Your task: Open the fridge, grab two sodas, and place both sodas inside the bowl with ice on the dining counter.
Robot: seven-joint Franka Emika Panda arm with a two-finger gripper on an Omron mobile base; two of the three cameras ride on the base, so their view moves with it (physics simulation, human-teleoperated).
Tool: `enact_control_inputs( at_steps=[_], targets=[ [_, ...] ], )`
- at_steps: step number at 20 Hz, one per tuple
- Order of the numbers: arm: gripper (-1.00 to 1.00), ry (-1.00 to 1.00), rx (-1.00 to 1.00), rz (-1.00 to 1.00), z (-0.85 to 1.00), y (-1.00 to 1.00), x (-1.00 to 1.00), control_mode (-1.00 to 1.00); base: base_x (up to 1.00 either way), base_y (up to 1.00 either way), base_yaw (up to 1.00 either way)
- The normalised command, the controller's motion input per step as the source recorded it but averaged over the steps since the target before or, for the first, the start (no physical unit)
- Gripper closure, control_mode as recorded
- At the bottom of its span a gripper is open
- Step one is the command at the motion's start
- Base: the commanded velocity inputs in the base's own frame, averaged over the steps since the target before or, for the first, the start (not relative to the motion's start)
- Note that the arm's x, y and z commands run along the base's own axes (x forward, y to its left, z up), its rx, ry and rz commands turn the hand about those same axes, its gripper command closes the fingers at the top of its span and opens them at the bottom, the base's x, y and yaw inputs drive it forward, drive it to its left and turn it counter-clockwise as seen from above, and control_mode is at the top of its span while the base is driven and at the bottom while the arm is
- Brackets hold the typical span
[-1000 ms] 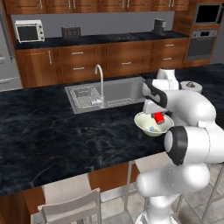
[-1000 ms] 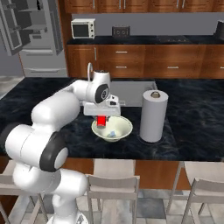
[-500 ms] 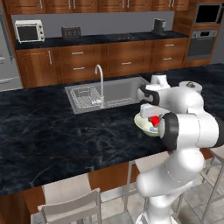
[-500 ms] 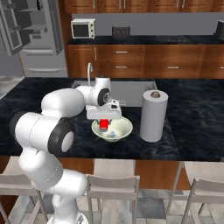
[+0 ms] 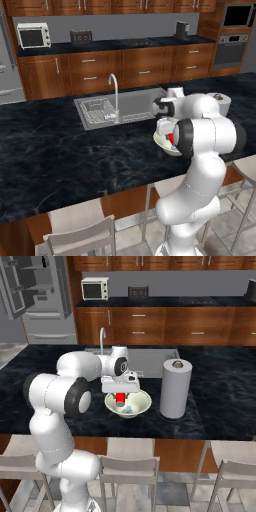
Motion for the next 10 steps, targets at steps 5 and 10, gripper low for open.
enact_control_inputs(
  at_steps=[5,10],
  targets=[
    [1.0,0.03,0.0,0.04,-0.19,0.0,0.34,-1.0,0.0,0.0,0.0],
    [1.0,0.0,0.0,0.05,-0.31,-0.05,0.13,-1.0,0.0,0.0,0.0]
  ],
)
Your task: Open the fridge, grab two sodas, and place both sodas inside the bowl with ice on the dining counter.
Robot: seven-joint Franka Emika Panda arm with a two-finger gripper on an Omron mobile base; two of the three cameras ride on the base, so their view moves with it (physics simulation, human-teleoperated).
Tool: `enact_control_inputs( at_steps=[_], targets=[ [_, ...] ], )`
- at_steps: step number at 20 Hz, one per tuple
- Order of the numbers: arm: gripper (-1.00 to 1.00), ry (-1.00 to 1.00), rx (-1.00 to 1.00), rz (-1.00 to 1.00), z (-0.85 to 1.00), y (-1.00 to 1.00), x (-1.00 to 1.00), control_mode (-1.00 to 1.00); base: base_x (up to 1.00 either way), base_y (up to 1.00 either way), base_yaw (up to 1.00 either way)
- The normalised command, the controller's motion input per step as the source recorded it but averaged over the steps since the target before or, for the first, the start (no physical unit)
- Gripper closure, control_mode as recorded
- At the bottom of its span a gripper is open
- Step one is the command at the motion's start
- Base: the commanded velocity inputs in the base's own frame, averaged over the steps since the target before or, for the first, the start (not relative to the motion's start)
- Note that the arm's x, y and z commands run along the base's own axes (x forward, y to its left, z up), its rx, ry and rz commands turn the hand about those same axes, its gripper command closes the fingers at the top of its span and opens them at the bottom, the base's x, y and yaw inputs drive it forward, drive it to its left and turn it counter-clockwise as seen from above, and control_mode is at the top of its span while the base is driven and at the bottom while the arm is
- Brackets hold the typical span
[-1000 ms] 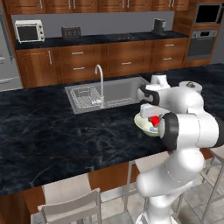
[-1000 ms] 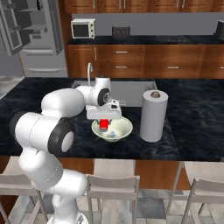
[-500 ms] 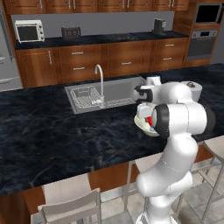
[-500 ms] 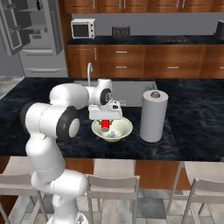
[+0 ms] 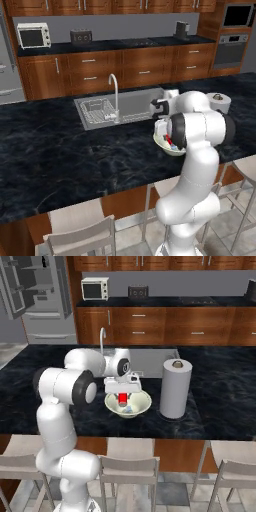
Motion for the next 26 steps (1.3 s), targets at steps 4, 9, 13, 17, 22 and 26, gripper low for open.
enact_control_inputs(
  at_steps=[4,9,13,17,22,26],
  targets=[
    [1.0,0.0,0.0,0.04,-0.29,-0.05,0.03,-1.0,0.0,0.0,0.0],
    [1.0,0.0,0.0,0.03,-0.25,-0.07,0.09,-1.0,0.0,0.0,0.0],
    [1.0,0.0,0.0,0.05,-0.27,-0.08,0.11,-1.0,0.0,0.0,0.0],
    [-1.0,0.0,0.0,0.05,-0.26,-0.11,0.05,-1.0,0.0,0.0,0.0],
    [-1.0,-0.02,0.02,0.04,-0.1,-0.25,-0.05,-1.0,0.0,0.0,0.0],
    [-1.0,-0.06,0.03,0.0,0.0,-0.19,-0.17,-1.0,0.0,0.0,0.0]
  ],
)
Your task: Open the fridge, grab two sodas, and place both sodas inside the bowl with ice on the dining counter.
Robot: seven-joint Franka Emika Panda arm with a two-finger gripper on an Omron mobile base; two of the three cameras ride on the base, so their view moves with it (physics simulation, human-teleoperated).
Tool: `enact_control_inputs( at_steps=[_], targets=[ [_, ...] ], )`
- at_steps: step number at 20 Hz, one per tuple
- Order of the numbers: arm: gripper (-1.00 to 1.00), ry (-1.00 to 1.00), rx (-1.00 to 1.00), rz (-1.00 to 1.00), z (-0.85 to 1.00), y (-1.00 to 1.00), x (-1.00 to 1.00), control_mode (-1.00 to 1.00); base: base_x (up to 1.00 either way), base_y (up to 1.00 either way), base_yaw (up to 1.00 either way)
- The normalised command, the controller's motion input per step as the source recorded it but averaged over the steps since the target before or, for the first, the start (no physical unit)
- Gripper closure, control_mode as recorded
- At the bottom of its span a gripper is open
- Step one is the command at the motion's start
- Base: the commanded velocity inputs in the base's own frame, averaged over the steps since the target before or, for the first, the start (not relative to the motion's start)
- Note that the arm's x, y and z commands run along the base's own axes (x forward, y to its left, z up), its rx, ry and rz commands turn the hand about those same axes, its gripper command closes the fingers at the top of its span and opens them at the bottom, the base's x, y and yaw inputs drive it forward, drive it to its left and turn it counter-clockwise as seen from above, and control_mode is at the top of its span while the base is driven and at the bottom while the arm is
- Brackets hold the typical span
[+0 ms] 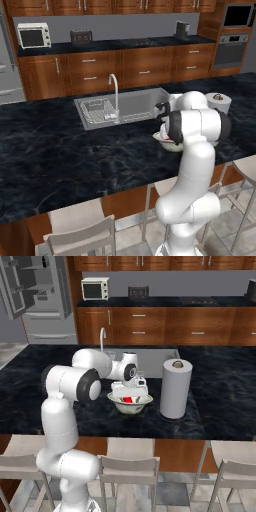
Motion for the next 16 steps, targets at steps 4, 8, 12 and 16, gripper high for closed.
enact_control_inputs(
  at_steps=[4,8,12,16],
  targets=[
    [-1.0,-0.09,0.02,0.0,0.06,-0.11,-0.25,-1.0,0.0,0.0,0.0],
    [-1.0,-0.08,0.0,0.0,0.16,0.0,-0.3,-1.0,0.0,0.0,0.0],
    [-1.0,-0.07,0.0,0.0,0.13,0.0,-0.33,-1.0,0.0,0.0,0.0],
    [-1.0,-0.07,0.0,0.0,0.12,0.0,-0.34,-1.0,0.0,0.0,0.0]
  ],
)
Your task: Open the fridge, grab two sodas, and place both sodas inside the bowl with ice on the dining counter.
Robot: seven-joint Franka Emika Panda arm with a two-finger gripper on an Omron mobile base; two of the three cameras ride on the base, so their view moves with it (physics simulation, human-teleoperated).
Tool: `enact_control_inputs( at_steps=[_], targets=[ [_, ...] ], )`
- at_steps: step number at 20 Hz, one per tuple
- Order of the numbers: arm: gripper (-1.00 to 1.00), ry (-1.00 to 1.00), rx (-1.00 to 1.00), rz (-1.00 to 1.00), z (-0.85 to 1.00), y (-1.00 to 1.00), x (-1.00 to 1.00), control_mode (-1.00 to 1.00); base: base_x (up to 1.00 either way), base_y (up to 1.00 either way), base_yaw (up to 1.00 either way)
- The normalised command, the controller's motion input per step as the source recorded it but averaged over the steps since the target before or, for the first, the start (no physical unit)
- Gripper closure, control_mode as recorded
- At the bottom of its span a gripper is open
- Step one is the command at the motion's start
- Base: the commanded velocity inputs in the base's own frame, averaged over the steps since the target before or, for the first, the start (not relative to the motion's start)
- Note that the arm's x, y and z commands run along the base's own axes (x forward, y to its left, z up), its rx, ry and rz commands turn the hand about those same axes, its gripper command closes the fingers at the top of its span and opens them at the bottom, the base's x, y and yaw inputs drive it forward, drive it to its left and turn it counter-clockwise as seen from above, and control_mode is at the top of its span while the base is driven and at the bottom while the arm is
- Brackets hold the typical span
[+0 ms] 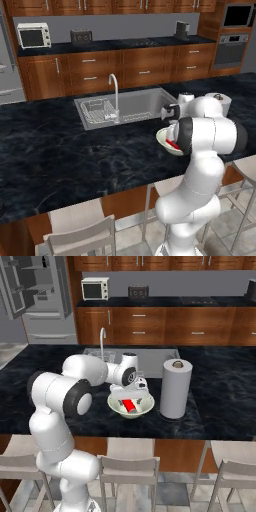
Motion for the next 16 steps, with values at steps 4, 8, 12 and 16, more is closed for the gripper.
enact_control_inputs(
  at_steps=[4,8,12,16],
  targets=[
    [-1.0,-0.09,0.0,0.0,0.22,0.0,-0.29,-1.0,0.0,0.0,0.0],
    [-1.0,-0.1,0.0,0.0,0.36,0.06,-0.2,-1.0,0.0,0.0,0.0],
    [-1.0,-0.08,0.0,0.0,0.4,0.13,-0.22,-1.0,0.0,0.0,0.0],
    [-1.0,-0.04,0.0,0.0,0.4,0.21,-0.34,-1.0,0.0,0.0,0.0]
  ],
)
